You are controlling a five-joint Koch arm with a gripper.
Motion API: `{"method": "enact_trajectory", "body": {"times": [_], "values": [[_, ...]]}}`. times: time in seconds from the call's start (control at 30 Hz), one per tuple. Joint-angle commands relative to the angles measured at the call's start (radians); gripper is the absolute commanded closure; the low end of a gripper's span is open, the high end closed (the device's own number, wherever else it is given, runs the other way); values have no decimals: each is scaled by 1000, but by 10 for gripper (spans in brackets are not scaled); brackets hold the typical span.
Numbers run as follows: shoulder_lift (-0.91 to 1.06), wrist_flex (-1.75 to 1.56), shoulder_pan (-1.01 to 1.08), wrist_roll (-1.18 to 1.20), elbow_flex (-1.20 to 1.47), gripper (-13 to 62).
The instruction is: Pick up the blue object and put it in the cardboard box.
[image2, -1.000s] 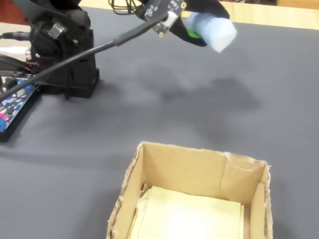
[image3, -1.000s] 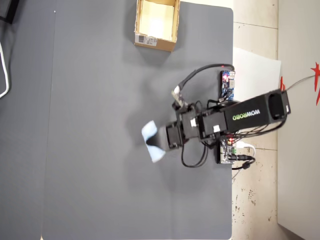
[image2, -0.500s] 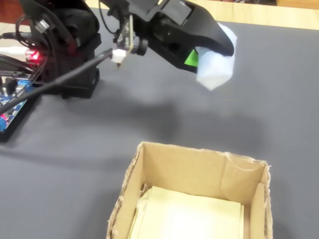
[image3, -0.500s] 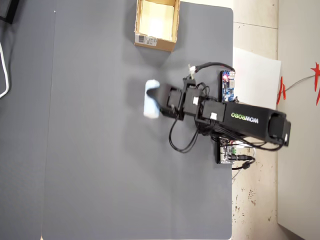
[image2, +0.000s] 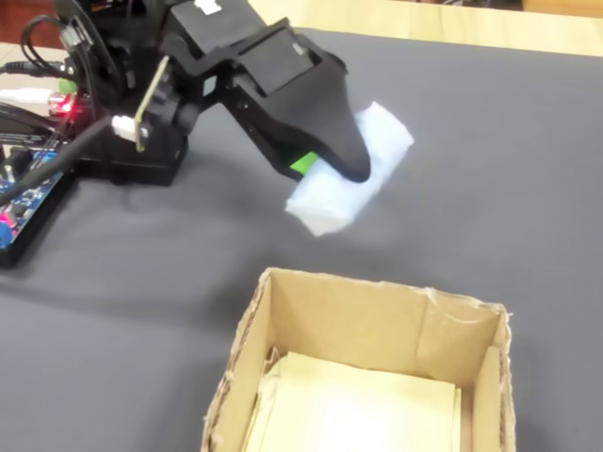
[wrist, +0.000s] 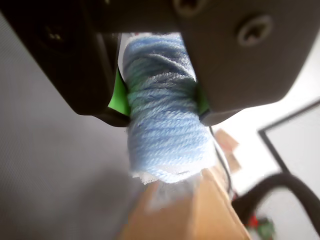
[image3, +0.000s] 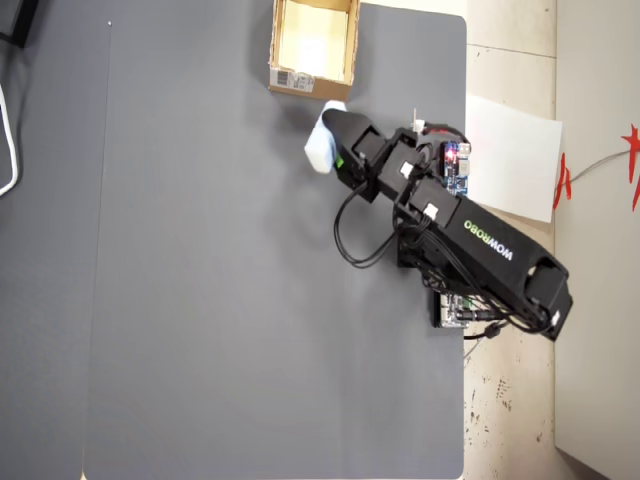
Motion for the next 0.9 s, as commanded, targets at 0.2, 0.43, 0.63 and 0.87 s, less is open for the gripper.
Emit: {"method": "enact_trajectory", "body": {"times": [0.2,0.43,0.63,0.87], "values": [[-190,35,109,9,-308,388],[-402,78,189,-5,-557,388],[-580,117,278,12,-716,388],[-603,172,301,115,-729,210]]}}
